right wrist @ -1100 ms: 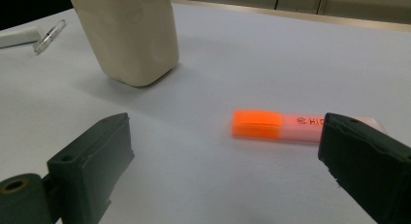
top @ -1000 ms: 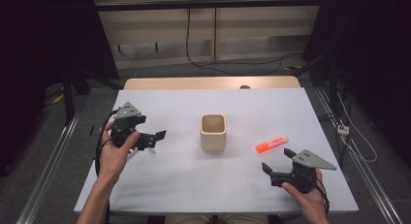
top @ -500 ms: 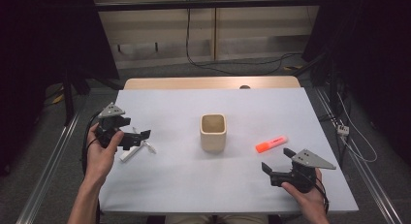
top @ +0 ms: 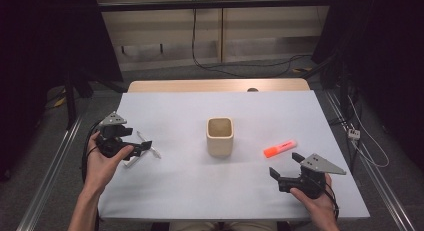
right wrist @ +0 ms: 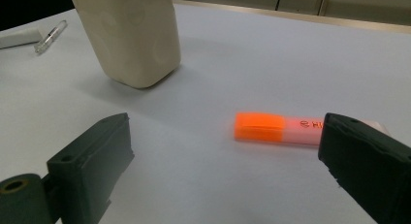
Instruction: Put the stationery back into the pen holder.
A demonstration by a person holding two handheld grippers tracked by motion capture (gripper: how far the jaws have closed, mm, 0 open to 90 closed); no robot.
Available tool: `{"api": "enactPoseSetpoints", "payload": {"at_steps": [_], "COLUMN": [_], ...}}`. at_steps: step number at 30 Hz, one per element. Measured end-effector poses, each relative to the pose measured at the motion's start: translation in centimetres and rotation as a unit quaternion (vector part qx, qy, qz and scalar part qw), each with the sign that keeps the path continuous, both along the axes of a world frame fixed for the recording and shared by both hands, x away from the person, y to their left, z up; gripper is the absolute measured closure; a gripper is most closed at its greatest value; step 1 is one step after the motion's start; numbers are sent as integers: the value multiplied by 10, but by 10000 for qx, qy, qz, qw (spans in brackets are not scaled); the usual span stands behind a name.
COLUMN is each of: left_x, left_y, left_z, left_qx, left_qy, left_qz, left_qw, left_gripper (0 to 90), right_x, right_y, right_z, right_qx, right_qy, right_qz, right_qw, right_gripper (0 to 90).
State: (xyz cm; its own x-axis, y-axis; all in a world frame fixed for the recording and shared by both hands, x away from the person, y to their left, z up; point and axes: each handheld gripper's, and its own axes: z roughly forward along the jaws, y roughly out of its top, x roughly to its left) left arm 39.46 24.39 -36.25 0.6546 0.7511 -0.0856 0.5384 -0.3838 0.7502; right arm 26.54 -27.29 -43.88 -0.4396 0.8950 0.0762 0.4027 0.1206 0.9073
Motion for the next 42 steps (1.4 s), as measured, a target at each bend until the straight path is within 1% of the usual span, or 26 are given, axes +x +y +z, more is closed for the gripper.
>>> {"api": "enactPoseSetpoints", "payload": {"at_steps": [1,4,5,6,7,9,11,12,13,15,16,18,22,23,25,26,28,31,32,33,34,35,36,37,40,42], "left_x": [0,2,3,4,5,7,9,10,11,12,14,15,19,23,25,30,32,38,40,41,42,42,42,42,42,42], "left_y": [0,1,1,2,3,4,8,8,9,10,10,9,8,8,8,8,8,9,10,10,11,12,12,13,12,11], "left_z": [-1,-5,-6,-8,-9,-13,-17,-18,-20,-21,-22,-23,-26,-28,-29,-31,-33,-39,-40,-42,-43,-43,-44,-43,-45,-47], "left_qx": [4,252,340,375,396,406,460,445,487,496,552,541,612,599,617,673,689,736,794,917,983,973,907,948,1078,1130], "left_qy": [16,51,53,52,72,146,213,209,235,257,294,308,336,391,392,412,433,588,635,667,666,694,751,792,865,921], "left_qz": [16,2,34,85,144,183,218,269,261,255,241,275,285,267,275,308,331,339,335,347,368,346,364,311,257,179], "left_qw": [10000,9997,9994,9992,9991,9989,9985,9984,9982,9981,9978,9977,9972,9971,9969,9964,9961,9950,9943,9929,9922,9922,9924,9919,9901,9892], "left_gripper": [97,101,102,101,100,99,101,102,102,104,104,104,120,127,141,141,157,160,160,171,182,182,197,236,243,283], "right_x": [0,0,-1,-1,-1,0,0,1,1,1,1,1,1,1,1,2,2,2,2,2,2,2,2,2,2,2], "right_y": [0,0,0,0,-1,-1,0,0,0,1,1,1,0,0,0,0,0,1,1,2,2,2,2,2,2,3], "right_z": [0,0,0,0,0,0,0,0,0,0,0,0,-1,-1,-1,-1,-1,-1,-1,-1,-1,-1,-1,-1,-1,-1], "right_qx": [0,10,28,28,13,17,12,12,11,-2,-16,-16,-5,3,5,6,0,-4,-4,9,8,8,4,-16,-12,-11], "right_qy": [0,2,-3,-3,-11,-5,0,-1,1,4,0,5,6,8,8,9,30,36,36,54,53,53,51,36,38,38], "right_qz": [0,11,22,22,32,33,31,36,35,36,60,60,58,50,46,48,58,70,70,88,88,88,89,106,108,110], "right_qw": [10000,10000,10000,10000,10000,10000,10000,10000,10000,10000,10000,10000,10000,10000,10000,10000,10000,10000,10000,9999,9999,9999,9999,9999,9999,9999], "right_gripper": [49,49,47,47,47,48,48,48,48,48,48,48,48,48,48,48,48,48,48,48,48,48,48,48,48,48]}}
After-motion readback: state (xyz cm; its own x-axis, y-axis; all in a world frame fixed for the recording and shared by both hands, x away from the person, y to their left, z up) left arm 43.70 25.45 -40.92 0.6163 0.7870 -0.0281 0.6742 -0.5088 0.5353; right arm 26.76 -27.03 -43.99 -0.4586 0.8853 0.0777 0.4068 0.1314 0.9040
